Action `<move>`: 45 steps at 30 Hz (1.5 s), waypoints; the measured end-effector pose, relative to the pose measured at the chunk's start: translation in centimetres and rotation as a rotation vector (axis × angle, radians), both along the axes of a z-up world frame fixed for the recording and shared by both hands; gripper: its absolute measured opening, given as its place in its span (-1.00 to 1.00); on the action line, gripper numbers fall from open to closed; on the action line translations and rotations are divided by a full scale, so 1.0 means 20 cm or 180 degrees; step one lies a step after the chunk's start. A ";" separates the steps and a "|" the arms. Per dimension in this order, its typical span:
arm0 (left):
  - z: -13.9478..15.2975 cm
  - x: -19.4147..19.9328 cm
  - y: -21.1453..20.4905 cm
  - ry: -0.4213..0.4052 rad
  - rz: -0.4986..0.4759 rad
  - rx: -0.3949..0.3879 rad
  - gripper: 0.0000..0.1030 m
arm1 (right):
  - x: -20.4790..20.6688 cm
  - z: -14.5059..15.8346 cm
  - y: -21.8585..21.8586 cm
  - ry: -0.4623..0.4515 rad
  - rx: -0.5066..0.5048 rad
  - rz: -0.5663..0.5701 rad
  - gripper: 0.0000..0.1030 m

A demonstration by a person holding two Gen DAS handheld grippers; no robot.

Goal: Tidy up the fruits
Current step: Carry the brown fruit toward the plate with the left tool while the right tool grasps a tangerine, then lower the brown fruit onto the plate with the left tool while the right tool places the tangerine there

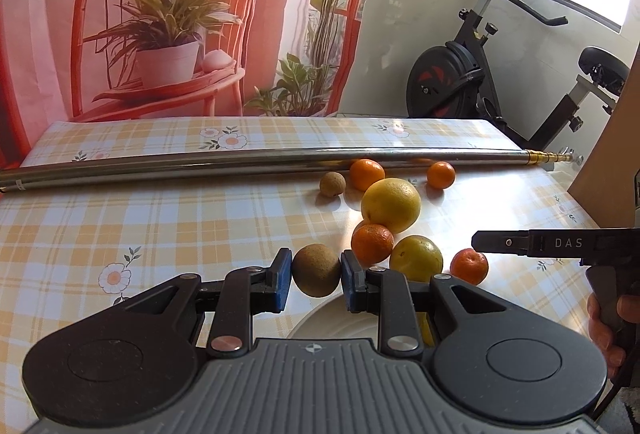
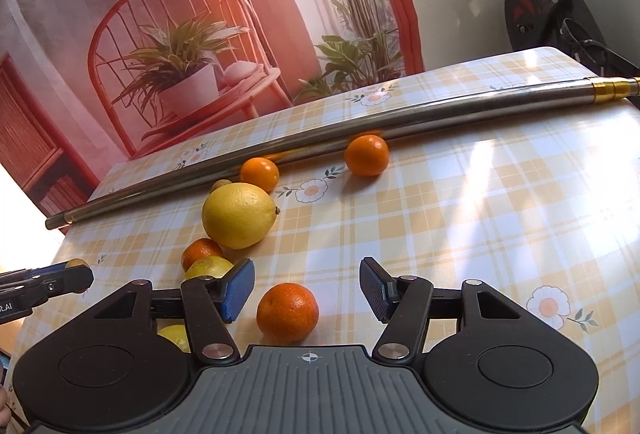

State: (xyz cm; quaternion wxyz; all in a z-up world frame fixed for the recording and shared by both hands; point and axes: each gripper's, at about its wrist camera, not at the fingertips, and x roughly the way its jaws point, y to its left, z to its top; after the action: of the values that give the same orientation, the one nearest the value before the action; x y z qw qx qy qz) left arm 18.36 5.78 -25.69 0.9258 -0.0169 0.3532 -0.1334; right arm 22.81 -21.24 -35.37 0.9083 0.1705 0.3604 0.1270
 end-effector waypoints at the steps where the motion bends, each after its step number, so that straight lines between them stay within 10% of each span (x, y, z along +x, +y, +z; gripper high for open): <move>1: 0.00 0.00 0.00 0.0002 -0.0005 0.0002 -0.46 | 0.00 0.00 0.00 0.0001 0.0004 0.0013 0.08; 45: -0.19 -0.03 -0.11 0.0493 -0.0235 0.0397 -0.46 | -0.03 -0.09 0.09 0.0062 -0.0045 0.0213 -0.32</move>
State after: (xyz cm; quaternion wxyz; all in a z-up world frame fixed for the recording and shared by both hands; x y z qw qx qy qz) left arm 17.71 3.62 -29.45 0.8894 0.0436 0.4318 -0.1435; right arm 22.19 -19.53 -37.13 0.9011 0.1531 0.3756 0.1531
